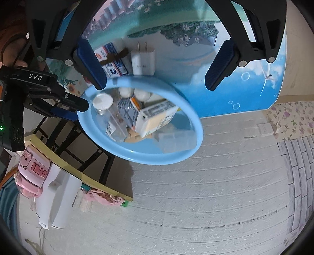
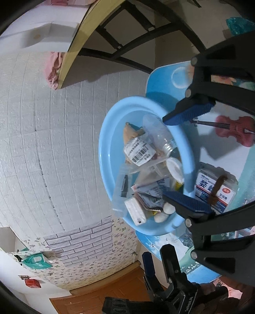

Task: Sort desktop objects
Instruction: 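Move both grippers back over the table toward the charger and toothpick box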

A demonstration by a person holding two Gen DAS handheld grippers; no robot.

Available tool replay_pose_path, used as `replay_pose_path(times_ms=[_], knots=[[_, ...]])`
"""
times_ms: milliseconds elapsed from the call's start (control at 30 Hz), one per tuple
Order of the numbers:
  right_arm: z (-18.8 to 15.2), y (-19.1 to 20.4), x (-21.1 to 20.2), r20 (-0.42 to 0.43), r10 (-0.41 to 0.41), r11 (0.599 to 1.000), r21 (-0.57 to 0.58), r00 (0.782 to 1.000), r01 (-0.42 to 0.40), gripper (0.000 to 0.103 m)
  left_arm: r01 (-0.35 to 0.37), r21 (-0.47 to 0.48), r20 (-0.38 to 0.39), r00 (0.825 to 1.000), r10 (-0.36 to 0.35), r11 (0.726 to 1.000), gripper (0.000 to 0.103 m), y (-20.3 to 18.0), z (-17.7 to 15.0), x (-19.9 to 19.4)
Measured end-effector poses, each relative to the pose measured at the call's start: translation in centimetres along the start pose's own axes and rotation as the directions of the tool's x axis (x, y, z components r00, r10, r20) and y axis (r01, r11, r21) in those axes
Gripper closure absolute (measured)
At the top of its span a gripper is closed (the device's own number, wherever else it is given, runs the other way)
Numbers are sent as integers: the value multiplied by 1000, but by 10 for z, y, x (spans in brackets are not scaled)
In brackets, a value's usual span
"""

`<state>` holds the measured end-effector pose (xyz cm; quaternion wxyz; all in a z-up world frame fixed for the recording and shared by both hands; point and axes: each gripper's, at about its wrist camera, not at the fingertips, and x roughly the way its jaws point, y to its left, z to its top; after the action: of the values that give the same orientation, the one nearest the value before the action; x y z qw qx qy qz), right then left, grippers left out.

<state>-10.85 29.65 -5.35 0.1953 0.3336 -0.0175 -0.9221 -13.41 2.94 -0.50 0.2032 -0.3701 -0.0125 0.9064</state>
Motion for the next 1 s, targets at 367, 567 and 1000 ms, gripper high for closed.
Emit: replay_pose_path(times_ms=[367, 567, 1000], knots=[[-22, 2, -3, -57, -7, 999, 32, 998, 9, 33, -23, 8, -15, 1000, 24, 1000, 0, 4, -19, -8], [-34, 7, -2, -85, 3, 1000, 31, 996, -1, 33, -30, 15, -25, 999, 31, 999, 0, 5, -31, -10], [-46, 12, -4, -105, 5, 999, 40, 994, 0, 33, -26, 1, -52, 998, 26, 1000, 0, 11, -47, -12]])
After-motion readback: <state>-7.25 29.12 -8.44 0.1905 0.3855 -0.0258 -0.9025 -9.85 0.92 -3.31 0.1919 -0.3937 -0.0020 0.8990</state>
